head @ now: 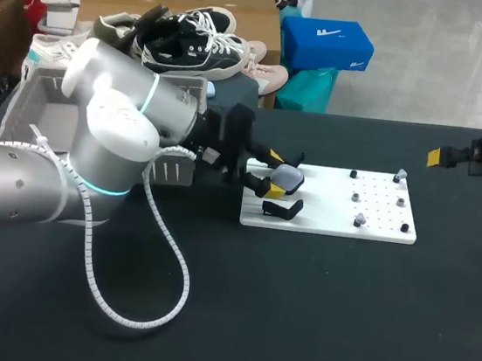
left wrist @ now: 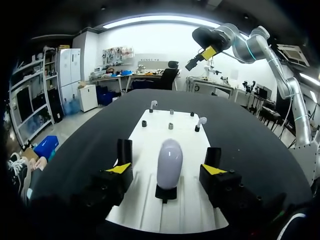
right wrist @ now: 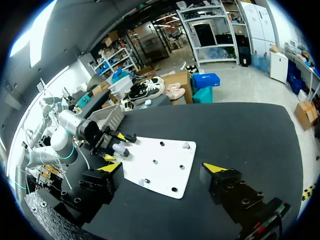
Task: Pick up each earbud case from the left stands, insert the matching earbuds, close the lid, and place the case in the box.
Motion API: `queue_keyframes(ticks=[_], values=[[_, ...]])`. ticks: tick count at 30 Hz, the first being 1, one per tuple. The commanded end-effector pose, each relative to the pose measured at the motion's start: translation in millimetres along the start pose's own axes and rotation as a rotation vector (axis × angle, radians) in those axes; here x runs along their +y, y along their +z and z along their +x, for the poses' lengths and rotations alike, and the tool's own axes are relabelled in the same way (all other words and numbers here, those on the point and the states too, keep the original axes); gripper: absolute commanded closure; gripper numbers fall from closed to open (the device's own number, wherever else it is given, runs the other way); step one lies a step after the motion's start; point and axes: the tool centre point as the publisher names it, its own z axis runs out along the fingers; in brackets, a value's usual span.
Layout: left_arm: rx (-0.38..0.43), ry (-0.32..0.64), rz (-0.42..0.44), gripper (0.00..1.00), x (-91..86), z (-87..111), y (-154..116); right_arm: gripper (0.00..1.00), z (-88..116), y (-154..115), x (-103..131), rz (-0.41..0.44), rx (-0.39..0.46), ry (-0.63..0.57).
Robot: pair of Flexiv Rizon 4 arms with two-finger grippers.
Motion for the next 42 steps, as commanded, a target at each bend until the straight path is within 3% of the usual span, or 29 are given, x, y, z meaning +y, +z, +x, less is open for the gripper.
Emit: queue_keyframes(ticks=[1,13,25,28,29,30,37,42], values=[[0.001,0.0,0.002,0.11,1.8,0.2,0.3,0.0,-0.1,-1.2,-0.2,0.0,0.002,-0.001],[-0.001,0.001,0.004,0.26,-0.7,-0.2,-0.5,0.0,-0.1,-1.2,-0.2,0.0,0.002,-0.001],[-0.005,-0.003,0.005,0.32,-2.0,0.0,-0.4,0.0,-0.1,-1.2,-0.2,0.0,0.002,-0.001],[-0.005,-0.003,0.005,0.38,-2.0,-0.1,-0.4,0.0,-0.1,-1.2,-0.2,0.0,0.002,-0.001],[-0.005,-0.002,0.004,0.46,-2.0,-0.2,-0.4,0.0,-0.1,-1.2,-0.2,0.0,0.002,-0.001],[-0.005,-0.002,0.005,0.48,-2.0,-0.3,-0.3,0.0,-0.1,-1.2,-0.2,0.0,0.002,-0.001],[-0.003,-0.003,0.008,0.44,-1.5,-0.5,0.6,0.0,-0.1,-1.2,-0.2,0.0,0.002,-0.001],[0.0,-0.002,0.011,0.51,-1.9,-0.4,1.3,0.0,-0.1,-1.2,-0.2,0.0,0.002,-0.001]])
